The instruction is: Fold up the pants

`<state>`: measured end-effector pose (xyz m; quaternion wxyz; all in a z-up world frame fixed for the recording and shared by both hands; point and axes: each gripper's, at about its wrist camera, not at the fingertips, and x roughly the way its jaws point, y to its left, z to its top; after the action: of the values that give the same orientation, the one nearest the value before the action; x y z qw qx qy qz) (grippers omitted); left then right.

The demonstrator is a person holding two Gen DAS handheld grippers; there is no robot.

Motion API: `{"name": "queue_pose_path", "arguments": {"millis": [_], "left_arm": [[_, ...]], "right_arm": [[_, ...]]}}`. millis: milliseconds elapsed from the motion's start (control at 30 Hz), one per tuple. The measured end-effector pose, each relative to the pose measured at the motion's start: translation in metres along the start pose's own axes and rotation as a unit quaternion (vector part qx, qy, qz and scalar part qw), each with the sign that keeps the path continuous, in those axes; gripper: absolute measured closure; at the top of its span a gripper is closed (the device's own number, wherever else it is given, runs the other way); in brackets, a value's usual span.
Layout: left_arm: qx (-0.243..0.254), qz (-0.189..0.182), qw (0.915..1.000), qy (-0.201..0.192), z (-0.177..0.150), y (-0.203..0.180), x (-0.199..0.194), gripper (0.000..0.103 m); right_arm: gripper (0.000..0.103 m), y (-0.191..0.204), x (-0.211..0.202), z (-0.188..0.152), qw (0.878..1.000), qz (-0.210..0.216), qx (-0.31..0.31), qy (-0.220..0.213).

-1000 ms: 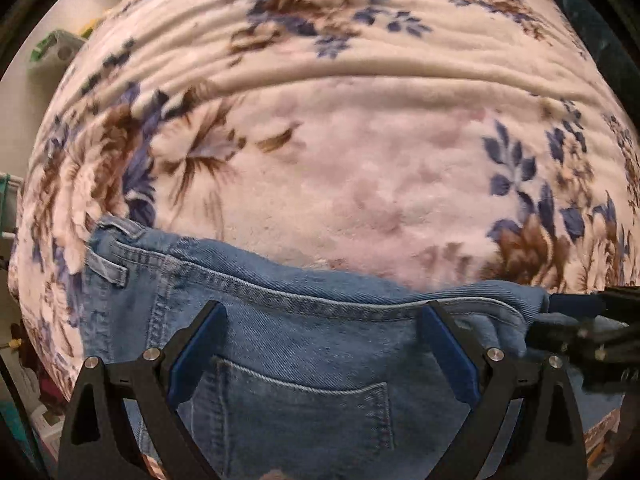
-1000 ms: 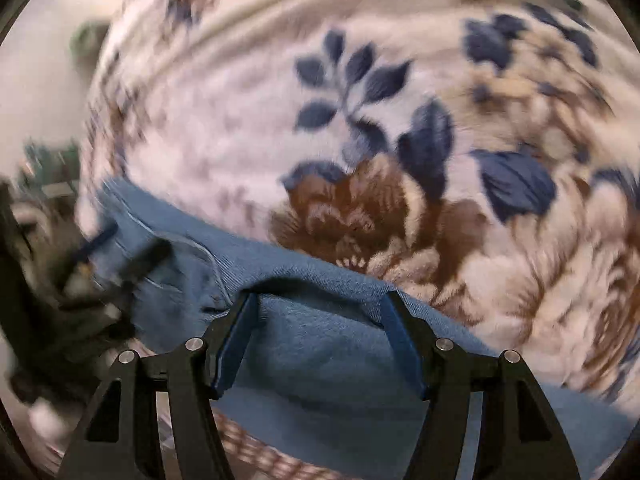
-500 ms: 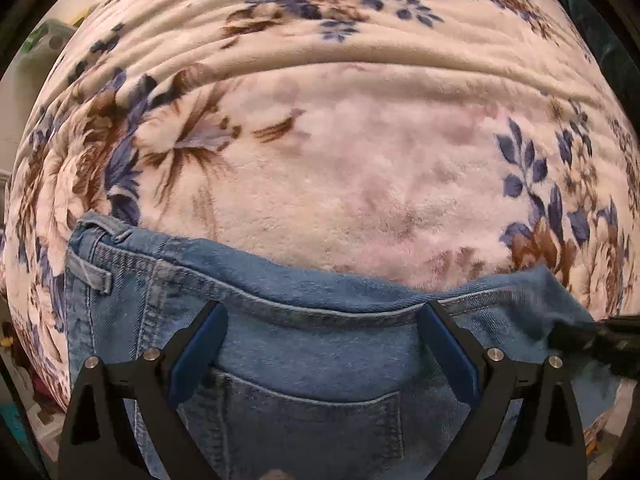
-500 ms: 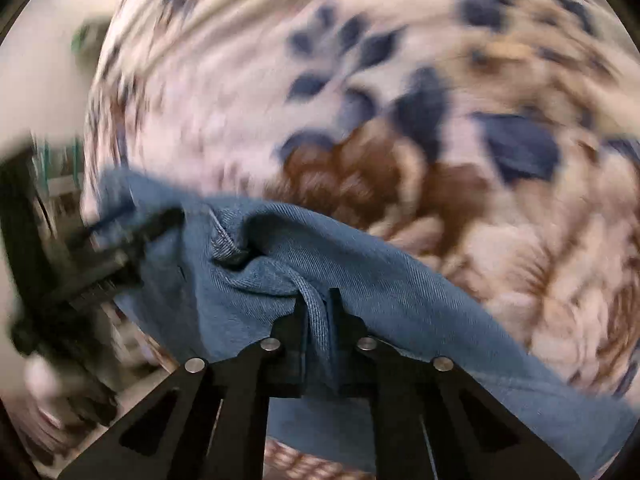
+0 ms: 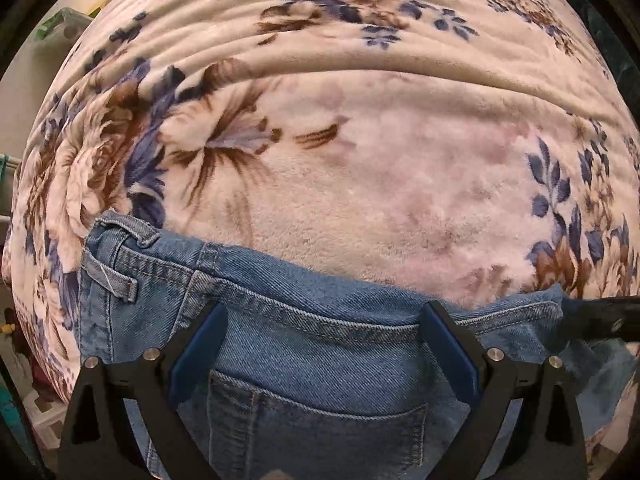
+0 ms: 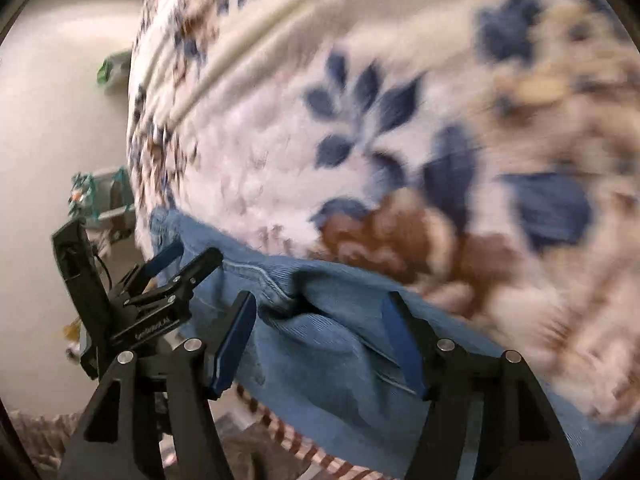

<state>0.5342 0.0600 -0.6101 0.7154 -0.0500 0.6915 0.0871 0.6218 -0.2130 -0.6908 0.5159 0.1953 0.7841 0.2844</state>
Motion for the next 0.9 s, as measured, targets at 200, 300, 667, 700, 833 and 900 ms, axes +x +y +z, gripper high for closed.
{"name": "queue_pose_path", "arguments": {"millis": [200, 300, 667, 700, 833, 900], "left_arm": [[0.004, -0.002, 1.0000, -0.001, -0.001, -0.008, 0.005, 0.004], [0.008, 0.001, 1.0000, 0.000, -0.003, -0.006, 0.006, 0.004], [0.001, -0.007, 1.0000, -0.001, -0.005, 0.004, 0.002, 0.004], [-0.001, -0.006, 1.0000, -0.001, -0.005, 0.004, 0.002, 0.004], [-0.004, -0.007, 1.0000, -0.002, -0.005, 0.004, 0.002, 0.004], [-0.003, -0.010, 0.9999, -0.003, -0.006, 0.004, 0.000, 0.004]], "right_arm": [[0.041, 0.009, 0.041, 0.012, 0.996, 0.068, -0.017, 0.063], [0.041, 0.002, 0.046, 0.020, 0.998, 0.044, -0.007, 0.045], [0.042, 0.032, 0.061, -0.001, 0.986, -0.017, -0.117, 0.119], [0.042, 0.032, 0.063, -0.001, 0.986, -0.028, -0.117, 0.115], [0.042, 0.029, 0.079, 0.009, 0.991, 0.038, -0.077, 0.100], [0.043, 0.033, 0.085, 0.011, 0.985, 0.113, -0.071, 0.109]]}}
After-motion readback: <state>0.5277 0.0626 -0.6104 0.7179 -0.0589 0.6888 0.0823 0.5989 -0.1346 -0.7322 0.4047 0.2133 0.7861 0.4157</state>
